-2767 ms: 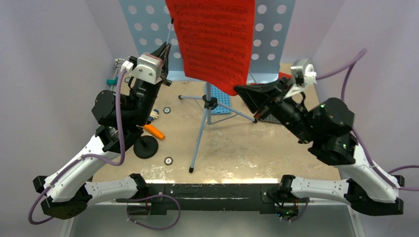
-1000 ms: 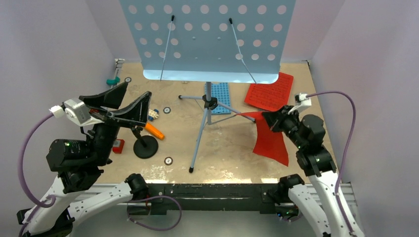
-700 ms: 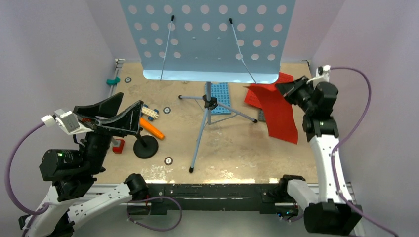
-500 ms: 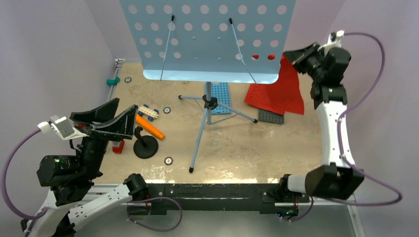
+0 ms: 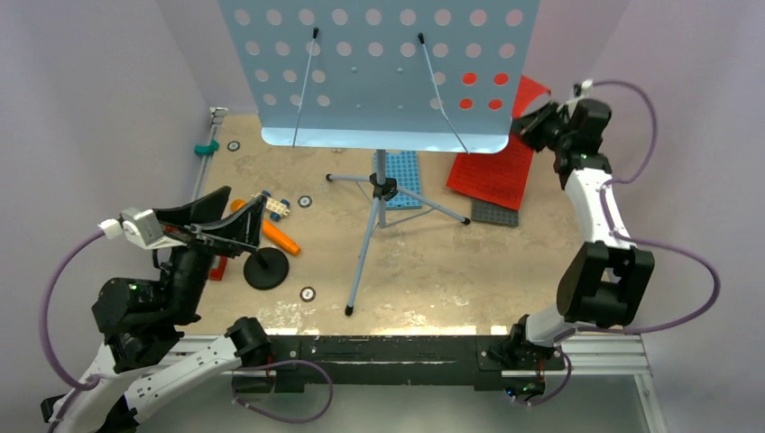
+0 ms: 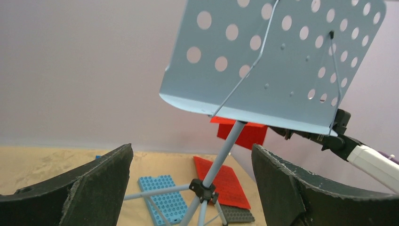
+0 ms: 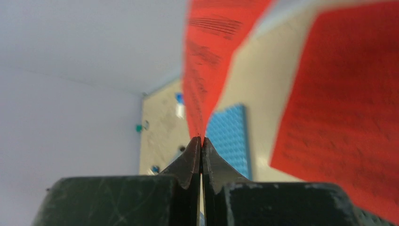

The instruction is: Pack up the instrument practice props

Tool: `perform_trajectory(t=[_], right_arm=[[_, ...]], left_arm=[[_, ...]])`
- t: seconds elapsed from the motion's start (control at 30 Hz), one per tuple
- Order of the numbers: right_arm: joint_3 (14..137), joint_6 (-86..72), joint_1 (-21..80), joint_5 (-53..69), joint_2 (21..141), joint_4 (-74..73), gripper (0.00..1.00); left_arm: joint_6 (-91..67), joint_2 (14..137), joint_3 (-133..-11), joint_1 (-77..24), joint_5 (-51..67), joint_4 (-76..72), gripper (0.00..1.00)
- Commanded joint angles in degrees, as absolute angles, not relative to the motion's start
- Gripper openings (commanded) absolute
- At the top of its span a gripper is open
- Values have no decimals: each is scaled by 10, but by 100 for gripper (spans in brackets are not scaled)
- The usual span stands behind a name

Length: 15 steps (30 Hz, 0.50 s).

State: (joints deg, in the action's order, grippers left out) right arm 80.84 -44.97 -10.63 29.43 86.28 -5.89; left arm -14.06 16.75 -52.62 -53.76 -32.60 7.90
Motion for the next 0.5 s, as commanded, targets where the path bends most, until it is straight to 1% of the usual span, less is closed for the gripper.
perform_trajectory(t=[0.0,0.07,0.13,0.37,0.47], right_arm=[[668,-438,-120,338,898,-24,0],[630,-430,-121,335,908,-13,0],[618,-419,-123,331,922,-22,0],[640,-376,-136,310,956,-74,0],[642,-379,-140,312,960,-68,0]], left_arm=[[-191,174,-508,-540,-321,112,100],[-208,172,-504,-540,-317,124,100],[-218,169,-500,-540,-315,131,100],[-239,156,-484,-540,-317,152,100],[-250,152,-476,-540,-313,155,100]])
